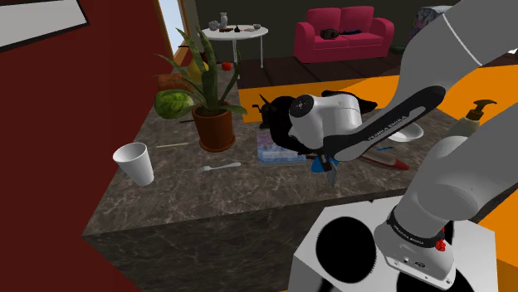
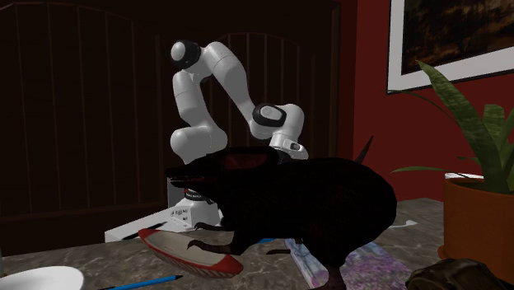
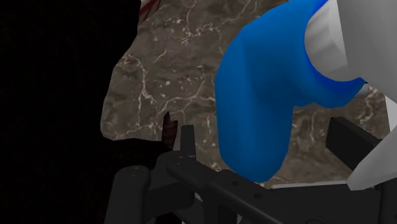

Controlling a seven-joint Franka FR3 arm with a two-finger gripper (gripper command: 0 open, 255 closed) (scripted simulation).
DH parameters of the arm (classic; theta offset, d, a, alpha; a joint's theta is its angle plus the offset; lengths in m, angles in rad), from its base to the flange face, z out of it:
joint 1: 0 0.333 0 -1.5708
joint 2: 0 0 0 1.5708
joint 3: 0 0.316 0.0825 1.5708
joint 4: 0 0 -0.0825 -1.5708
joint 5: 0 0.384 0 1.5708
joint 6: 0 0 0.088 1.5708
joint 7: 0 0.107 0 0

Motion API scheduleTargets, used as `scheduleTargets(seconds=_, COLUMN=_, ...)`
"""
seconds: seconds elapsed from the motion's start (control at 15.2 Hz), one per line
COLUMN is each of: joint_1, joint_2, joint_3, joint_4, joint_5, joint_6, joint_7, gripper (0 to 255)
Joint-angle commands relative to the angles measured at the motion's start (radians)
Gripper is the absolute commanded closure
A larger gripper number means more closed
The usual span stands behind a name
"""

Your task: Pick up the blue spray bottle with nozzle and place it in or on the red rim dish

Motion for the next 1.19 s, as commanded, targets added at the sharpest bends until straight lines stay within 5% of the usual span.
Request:
scheduleTargets(seconds=0.0, joint_1=0.000, joint_2=0.001, joint_3=0.000, joint_4=0.000, joint_5=-0.001, joint_6=0.001, joint_7=0.000, gripper=0)
scheduleTargets(seconds=0.13, joint_1=0.000, joint_2=0.001, joint_3=0.000, joint_4=0.000, joint_5=-0.001, joint_6=0.001, joint_7=0.000, gripper=0)
scheduleTargets(seconds=0.2, joint_1=0.000, joint_2=0.001, joint_3=0.000, joint_4=0.000, joint_5=-0.001, joint_6=0.001, joint_7=0.000, gripper=255)
scheduleTargets(seconds=0.79, joint_1=-0.001, joint_2=0.001, joint_3=0.000, joint_4=0.000, joint_5=-0.001, joint_6=0.001, joint_7=0.000, gripper=255)
scheduleTargets(seconds=1.12, joint_1=0.016, joint_2=-0.067, joint_3=-0.006, joint_4=0.018, joint_5=0.041, joint_6=-0.070, joint_7=-0.057, gripper=255)
